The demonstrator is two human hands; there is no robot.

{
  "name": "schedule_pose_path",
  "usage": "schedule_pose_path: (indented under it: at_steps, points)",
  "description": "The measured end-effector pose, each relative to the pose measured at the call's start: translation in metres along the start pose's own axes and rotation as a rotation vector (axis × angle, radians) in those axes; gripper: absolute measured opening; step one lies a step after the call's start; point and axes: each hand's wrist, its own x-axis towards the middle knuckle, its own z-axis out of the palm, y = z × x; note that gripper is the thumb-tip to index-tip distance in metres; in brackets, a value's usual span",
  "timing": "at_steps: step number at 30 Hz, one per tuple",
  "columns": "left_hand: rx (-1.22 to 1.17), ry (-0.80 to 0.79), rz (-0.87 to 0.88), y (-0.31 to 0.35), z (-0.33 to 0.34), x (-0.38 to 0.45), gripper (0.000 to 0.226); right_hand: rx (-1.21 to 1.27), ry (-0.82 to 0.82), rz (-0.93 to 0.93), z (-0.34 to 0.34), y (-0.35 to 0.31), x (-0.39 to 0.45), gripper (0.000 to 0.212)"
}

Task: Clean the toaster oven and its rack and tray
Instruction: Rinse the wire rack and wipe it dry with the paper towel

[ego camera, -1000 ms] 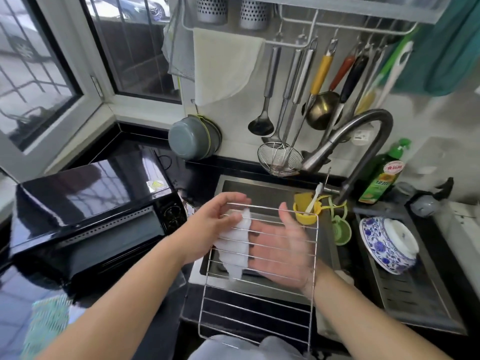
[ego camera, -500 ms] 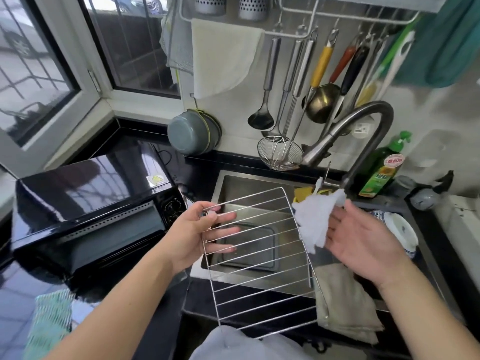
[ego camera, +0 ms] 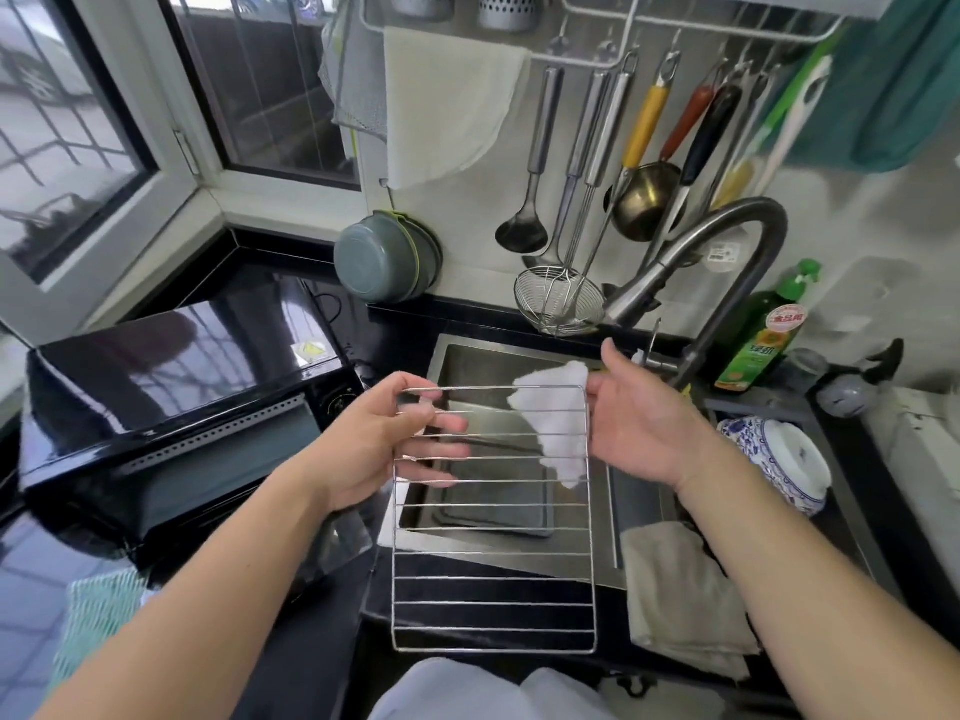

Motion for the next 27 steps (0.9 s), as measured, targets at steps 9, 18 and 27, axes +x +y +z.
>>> schedule_pose_path:
  at_steps: [9,18,27]
  points:
    - [0.055,0.125,-0.004,-0.017,0.018,-0.001,0.023,-0.04,-0.091,-0.061,0.014,0.021,0.0,0.062]
    - [0.037,0.133,-0.012,-0.039,0.022,-0.013,0.033,-0.128,0.438,-0.167,-0.028,0.029,-0.023,0.032]
    - [-0.026,0.2,0.039,-0.029,0.061,0.001,0.032,-1.305,0.474,-0.828,0.063,0.084,0.021,0.036]
